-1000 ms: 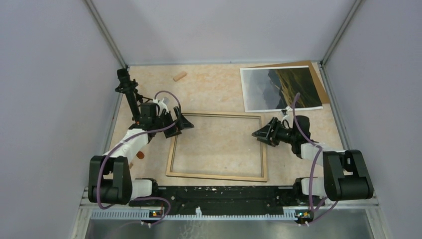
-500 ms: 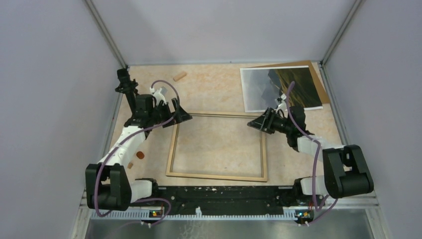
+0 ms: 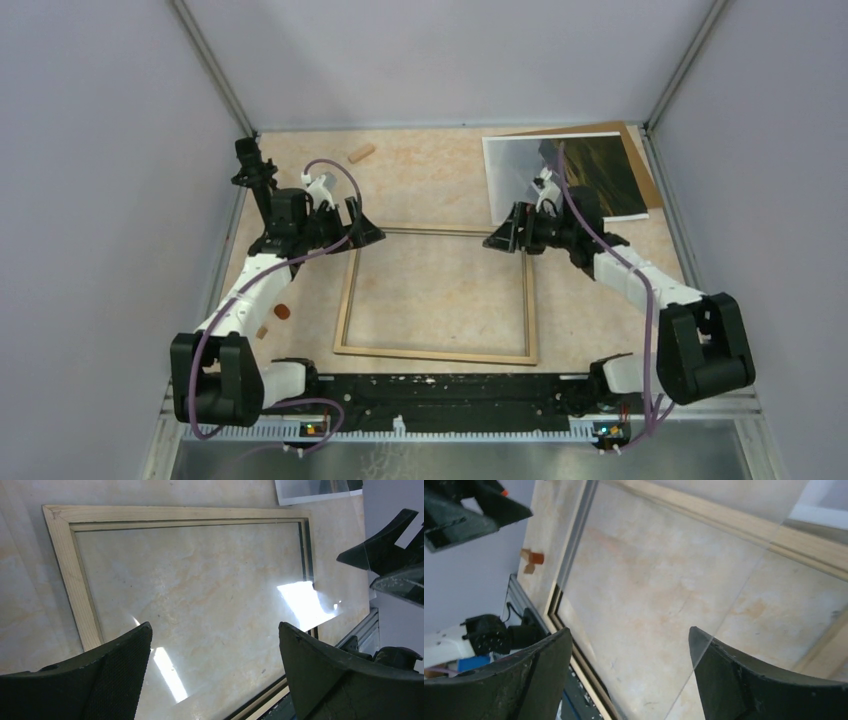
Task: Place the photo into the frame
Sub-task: Place the photo frame item in the photo frame.
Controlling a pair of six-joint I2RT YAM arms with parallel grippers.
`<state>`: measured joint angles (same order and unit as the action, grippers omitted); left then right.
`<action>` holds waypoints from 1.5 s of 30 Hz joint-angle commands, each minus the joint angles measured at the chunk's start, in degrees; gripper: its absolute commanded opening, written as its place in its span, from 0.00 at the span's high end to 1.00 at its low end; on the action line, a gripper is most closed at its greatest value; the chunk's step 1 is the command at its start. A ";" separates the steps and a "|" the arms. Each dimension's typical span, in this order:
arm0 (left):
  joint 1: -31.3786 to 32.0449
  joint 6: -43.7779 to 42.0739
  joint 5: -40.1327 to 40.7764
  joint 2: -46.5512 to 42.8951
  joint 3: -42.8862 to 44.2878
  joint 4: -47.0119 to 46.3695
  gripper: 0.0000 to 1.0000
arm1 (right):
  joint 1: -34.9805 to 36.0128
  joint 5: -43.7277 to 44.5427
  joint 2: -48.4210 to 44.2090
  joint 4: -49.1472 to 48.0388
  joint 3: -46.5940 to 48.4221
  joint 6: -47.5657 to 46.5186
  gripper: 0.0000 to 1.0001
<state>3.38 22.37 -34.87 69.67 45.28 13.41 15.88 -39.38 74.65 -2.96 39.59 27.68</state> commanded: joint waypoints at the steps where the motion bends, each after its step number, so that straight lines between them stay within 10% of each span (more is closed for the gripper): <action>1: -0.01 -1.53 -0.52 -0.22 1.42 -2.25 0.02 | -4.46 3.44 8.28 6.96 9.09 -1.73 0.18; 6: -0.04 -2.07 -0.98 -0.74 1.06 -1.93 0.02 | -5.10 -7.61 21.58 -3.33 14.75 5.63 0.39; 20: -0.04 -2.71 3.75 -1.66 0.38 -0.43 0.02 | -4.72 -8.81 19.82 -10.92 6.03 12.70 0.99; 45: -0.68 -3.12 5.56 -3.05 0.33 -0.36 0.02 | -1.38 -4.07 -11.85 -3.56 -17.97 18.97 1.00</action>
<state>3.03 20.14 -29.58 68.60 45.28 14.22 13.80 -41.56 66.57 -8.67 21.98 48.36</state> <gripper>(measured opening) 0.984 0.006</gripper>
